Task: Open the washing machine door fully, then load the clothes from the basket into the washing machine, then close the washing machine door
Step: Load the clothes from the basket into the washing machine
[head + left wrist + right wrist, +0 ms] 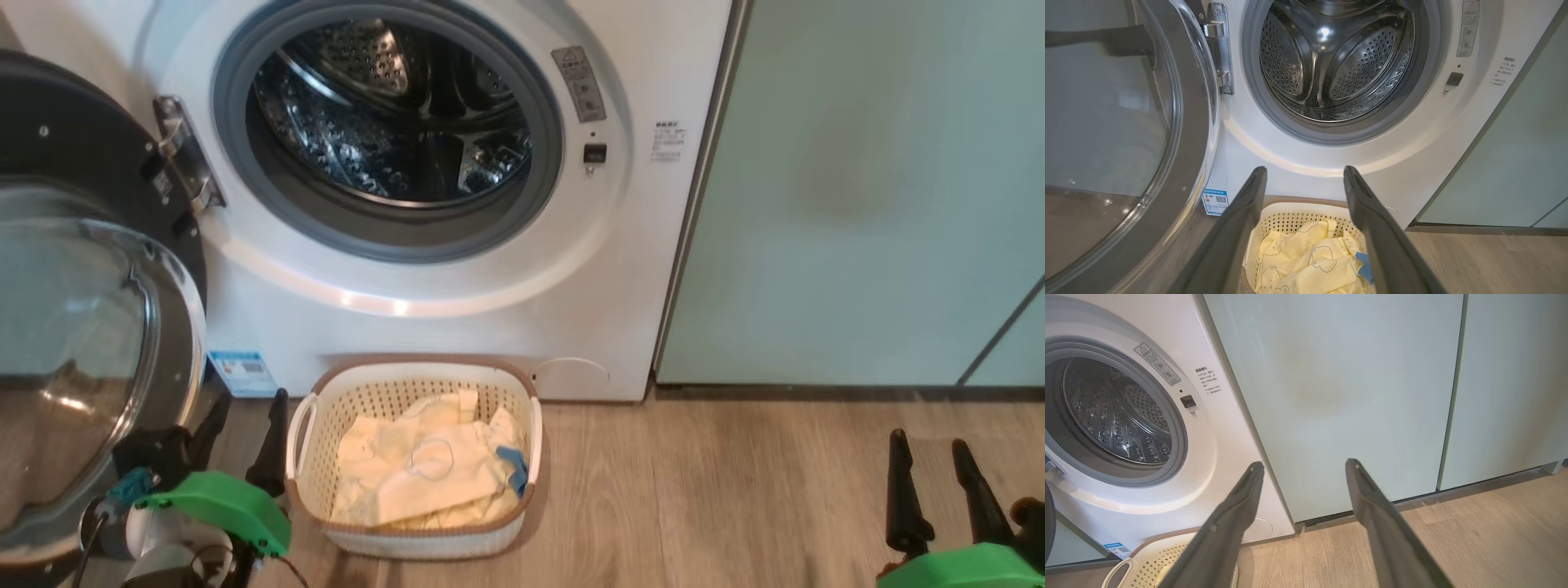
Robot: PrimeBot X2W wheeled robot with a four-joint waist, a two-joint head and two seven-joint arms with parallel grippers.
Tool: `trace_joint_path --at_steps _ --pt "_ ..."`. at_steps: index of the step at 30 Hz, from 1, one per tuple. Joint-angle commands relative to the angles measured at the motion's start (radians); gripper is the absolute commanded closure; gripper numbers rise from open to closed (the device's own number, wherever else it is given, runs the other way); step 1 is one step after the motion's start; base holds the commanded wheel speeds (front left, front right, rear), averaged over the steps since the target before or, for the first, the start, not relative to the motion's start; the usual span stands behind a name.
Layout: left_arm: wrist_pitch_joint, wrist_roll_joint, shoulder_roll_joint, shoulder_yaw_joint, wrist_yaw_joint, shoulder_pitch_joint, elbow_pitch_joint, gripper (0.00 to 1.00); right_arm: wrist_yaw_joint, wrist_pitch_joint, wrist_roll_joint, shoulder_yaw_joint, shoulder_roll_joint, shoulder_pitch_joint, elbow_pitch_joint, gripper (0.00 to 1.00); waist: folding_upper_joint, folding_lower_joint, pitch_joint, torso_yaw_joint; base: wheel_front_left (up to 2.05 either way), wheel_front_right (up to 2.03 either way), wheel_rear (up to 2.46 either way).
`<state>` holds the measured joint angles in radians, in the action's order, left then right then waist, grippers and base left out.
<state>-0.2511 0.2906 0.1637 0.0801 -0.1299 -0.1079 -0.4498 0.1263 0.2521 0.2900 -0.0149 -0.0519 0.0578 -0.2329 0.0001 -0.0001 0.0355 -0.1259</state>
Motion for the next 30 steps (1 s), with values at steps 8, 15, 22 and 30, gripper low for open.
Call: trace_joint_path --at_steps 8,15,22,30 --pt "-0.011 0.027 0.041 0.022 -0.001 -0.055 0.029 0.00 0.004 0.010 -0.003 0.027 -0.007 -0.035 0.028 0.00 -0.0001 0.0001 -0.004 -0.002 1.91 -1.61 -0.30" --pt "-0.011 0.054 0.043 0.002 -0.001 -0.044 0.036 0.00 0.004 0.010 -0.002 0.026 -0.007 -0.035 0.027 0.00 -0.0001 0.0001 -0.006 -0.004 1.18 -1.13 -0.06" --pt "-0.011 0.060 0.046 -0.028 -0.001 -0.045 -0.033 0.00 0.004 0.010 -0.001 0.024 -0.009 -0.037 0.027 0.00 -0.0001 0.0001 -0.008 -0.007 0.33 -0.33 0.00" --pt "-0.011 0.072 0.047 -0.067 -0.001 -0.072 -0.149 0.00 0.004 0.010 0.001 0.032 -0.015 -0.042 0.031 0.00 -0.0001 0.0001 -0.026 -0.022 0.00 0.00 0.00"
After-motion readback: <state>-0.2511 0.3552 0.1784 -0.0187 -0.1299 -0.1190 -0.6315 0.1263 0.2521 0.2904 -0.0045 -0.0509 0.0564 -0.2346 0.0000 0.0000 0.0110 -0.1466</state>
